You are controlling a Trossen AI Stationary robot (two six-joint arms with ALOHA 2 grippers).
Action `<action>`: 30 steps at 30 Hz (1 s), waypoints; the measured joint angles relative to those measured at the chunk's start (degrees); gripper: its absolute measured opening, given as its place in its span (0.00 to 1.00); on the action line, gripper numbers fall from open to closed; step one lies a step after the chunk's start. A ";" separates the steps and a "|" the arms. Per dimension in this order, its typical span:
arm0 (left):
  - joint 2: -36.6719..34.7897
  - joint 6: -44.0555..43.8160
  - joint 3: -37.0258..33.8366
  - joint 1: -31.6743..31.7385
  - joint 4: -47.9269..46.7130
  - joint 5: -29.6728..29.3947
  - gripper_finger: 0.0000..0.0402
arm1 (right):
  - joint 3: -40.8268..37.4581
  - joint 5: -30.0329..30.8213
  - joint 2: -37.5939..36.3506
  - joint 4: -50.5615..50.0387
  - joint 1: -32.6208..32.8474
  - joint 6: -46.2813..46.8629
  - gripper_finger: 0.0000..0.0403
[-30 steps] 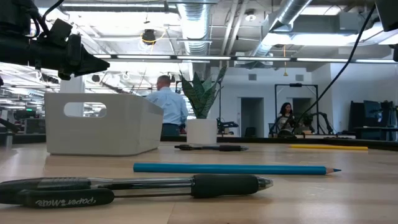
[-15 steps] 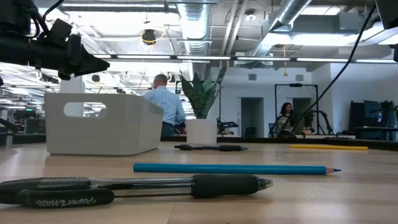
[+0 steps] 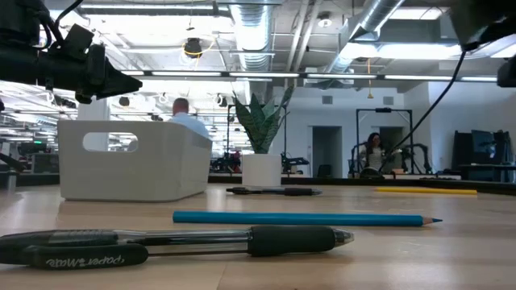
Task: Sort pens & pencils
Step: Move the bottom gray bin to the middle of the table
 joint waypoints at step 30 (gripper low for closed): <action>0.00 -0.28 0.00 -0.02 0.00 0.00 0.26 | 1.60 -9.96 -15.49 -2.69 -33.32 2.70 0.05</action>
